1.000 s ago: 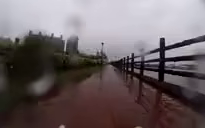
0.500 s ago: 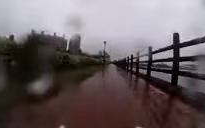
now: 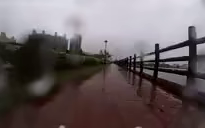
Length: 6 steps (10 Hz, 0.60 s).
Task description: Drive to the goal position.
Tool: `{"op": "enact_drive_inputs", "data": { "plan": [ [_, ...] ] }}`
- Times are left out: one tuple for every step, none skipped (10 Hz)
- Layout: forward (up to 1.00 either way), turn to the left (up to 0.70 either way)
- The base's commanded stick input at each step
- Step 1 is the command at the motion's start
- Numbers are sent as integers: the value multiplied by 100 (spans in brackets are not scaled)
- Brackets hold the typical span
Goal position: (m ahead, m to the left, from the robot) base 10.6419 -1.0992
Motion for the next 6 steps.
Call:
{"op": "enact_drive_inputs", "data": {
  "plan": [
    [100, 0],
    [100, 0],
    [100, 0],
    [100, 0],
    [100, 0],
    [100, 0]
  ]
}}
